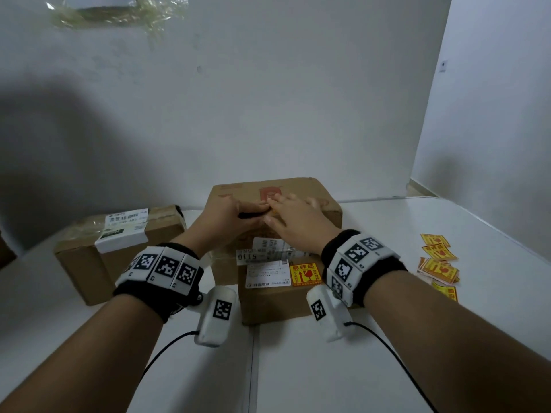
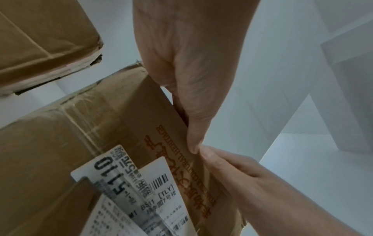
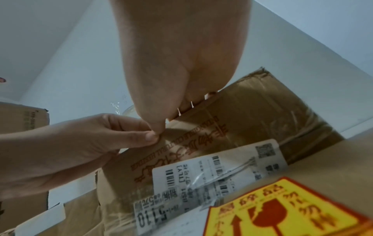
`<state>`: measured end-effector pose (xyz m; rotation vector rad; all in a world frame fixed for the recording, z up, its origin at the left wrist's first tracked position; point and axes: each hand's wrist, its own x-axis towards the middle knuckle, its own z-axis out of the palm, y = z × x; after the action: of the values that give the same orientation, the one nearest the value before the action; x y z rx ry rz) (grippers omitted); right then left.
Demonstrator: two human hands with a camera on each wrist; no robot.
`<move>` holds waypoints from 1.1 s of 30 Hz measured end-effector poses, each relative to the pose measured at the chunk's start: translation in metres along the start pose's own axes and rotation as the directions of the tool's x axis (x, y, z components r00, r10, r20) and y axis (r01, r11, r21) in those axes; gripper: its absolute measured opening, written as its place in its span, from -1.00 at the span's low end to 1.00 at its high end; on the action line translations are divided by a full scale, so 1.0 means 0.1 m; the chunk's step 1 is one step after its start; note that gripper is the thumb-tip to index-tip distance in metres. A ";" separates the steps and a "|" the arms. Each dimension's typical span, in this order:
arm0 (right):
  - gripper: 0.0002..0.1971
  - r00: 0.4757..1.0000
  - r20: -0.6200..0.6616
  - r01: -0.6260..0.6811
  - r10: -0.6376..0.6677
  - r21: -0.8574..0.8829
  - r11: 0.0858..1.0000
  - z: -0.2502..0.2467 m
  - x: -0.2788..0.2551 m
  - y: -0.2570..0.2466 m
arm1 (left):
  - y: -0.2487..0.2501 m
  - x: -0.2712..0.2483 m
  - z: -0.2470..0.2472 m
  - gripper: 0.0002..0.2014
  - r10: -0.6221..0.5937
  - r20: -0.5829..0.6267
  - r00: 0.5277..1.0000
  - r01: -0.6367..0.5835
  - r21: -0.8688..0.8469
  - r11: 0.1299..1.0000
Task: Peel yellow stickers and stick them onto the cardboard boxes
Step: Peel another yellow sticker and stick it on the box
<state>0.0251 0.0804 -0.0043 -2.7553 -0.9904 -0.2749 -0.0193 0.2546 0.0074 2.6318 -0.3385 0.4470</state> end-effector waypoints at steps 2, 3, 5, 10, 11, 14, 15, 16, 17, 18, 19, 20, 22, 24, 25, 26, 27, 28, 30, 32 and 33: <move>-0.48 1.000 0.006 0.014 -0.014 -0.018 1.000 -0.02 0.00 -0.05 | 0.01 0.00 0.00 -0.59 -0.001 0.004 1.000 0.001 0.002 1.000; -0.48 1.000 0.012 0.017 -0.017 -0.024 1.000 -0.03 0.00 -0.06 | 0.02 -0.01 0.00 -0.59 -0.007 0.005 1.000 0.007 0.001 1.000; -0.47 0.999 0.042 0.021 -0.020 -0.026 0.999 -0.03 -0.02 -0.06 | 0.02 -0.01 -0.01 -0.60 -0.033 0.011 0.999 0.032 0.002 0.999; -0.39 0.997 0.057 0.060 -0.058 -0.041 0.997 -0.02 -0.10 -0.02 | 0.06 0.00 -0.02 -0.60 -0.067 0.025 0.997 0.067 -0.010 0.998; -0.37 0.997 0.055 0.064 -0.062 -0.043 0.997 -0.03 -0.11 -0.03 | 0.06 0.00 -0.03 -0.61 -0.070 0.023 0.997 0.070 -0.018 0.997; -0.34 0.996 0.031 0.088 -0.087 -0.051 0.995 -0.05 -0.17 -0.02 | 0.08 -0.02 -0.05 -0.61 -0.060 0.035 0.998 0.061 -0.007 0.998; -0.33 0.995 0.014 0.099 -0.098 -0.045 0.994 -0.04 -0.20 0.00 | 0.09 -0.03 -0.05 -0.61 -0.056 0.042 0.998 0.056 -0.004 0.998; -0.33 0.994 -0.006 0.105 -0.105 -0.029 0.994 -0.04 -0.23 0.03 | 0.09 -0.04 -0.05 -0.61 -0.055 0.046 0.997 0.055 -0.006 0.998; -0.34 0.994 -0.022 0.104 -0.104 -0.008 0.995 -0.04 -0.26 0.06 | 0.08 -0.05 -0.05 -0.61 -0.056 0.048 0.997 0.057 -0.009 0.998; -0.36 0.994 -0.037 0.101 -0.101 0.011 0.995 -0.04 -0.29 0.09 | 0.08 -0.05 -0.04 -0.61 -0.060 0.052 0.997 0.060 -0.010 0.998; -0.39 0.994 -0.051 0.100 -0.099 0.025 0.995 -0.04 -0.31 0.11 | 0.09 -0.05 -0.04 -0.61 -0.062 0.054 0.997 0.062 -0.007 0.998; -0.43 0.993 -0.070 0.102 -0.099 0.037 0.994 -0.04 -0.32 0.13 | 0.09 -0.05 -0.04 -0.60 -0.060 0.052 0.997 0.060 -0.003 0.998; -0.49 0.988 -0.126 0.099 -0.089 0.072 0.993 -0.02 -0.33 0.14 | 0.09 -0.05 -0.03 -0.61 -0.059 0.045 0.997 0.060 -0.013 0.998; -0.53 0.982 -0.184 0.065 -0.041 0.131 0.989 0.01 -0.35 0.14 | 0.09 -0.05 -0.04 -0.61 -0.064 0.048 0.997 0.065 -0.027 0.998; -0.54 0.981 -0.195 0.049 -0.018 0.156 0.987 0.02 -0.36 0.15 | 0.08 -0.05 -0.04 -0.62 -0.060 0.050 0.997 0.061 -0.029 0.998; -0.54 0.982 -0.191 0.041 -0.008 0.169 0.985 0.02 -0.37 0.15 | 0.07 -0.05 -0.03 -0.62 -0.054 0.050 0.997 0.056 -0.027 0.998; -0.54 0.983 -0.182 0.041 -0.010 0.171 0.984 0.02 -0.39 0.15 | 0.07 -0.05 -0.02 -0.62 -0.052 0.052 0.997 0.054 -0.024 0.998; -0.54 0.984 -0.179 0.043 -0.012 0.169 0.985 0.02 -0.40 0.15 | 0.07 -0.05 -0.02 -0.63 -0.053 0.055 0.997 0.054 -0.014 0.998; -0.56 0.980 -0.200 0.040 -0.005 0.173 0.984 0.02 -0.40 0.15 | 0.08 -0.05 -0.03 -0.62 -0.052 0.060 0.997 0.051 0.022 0.998; -0.55 0.973 -0.229 0.032 0.015 0.201 0.979 0.03 -0.39 0.15 | 0.08 -0.03 -0.01 -0.59 -0.016 0.081 0.997 0.006 0.124 0.992; -0.51 0.972 -0.231 0.024 0.028 0.219 0.975 0.04 -0.38 0.16 | 0.07 -0.02 0.00 -0.57 0.006 0.107 0.994 -0.026 0.184 0.983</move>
<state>0.0073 0.0460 -0.0190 -2.4564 -0.8982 -0.4485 -0.0233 0.2487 0.0100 2.8432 -0.3684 0.3605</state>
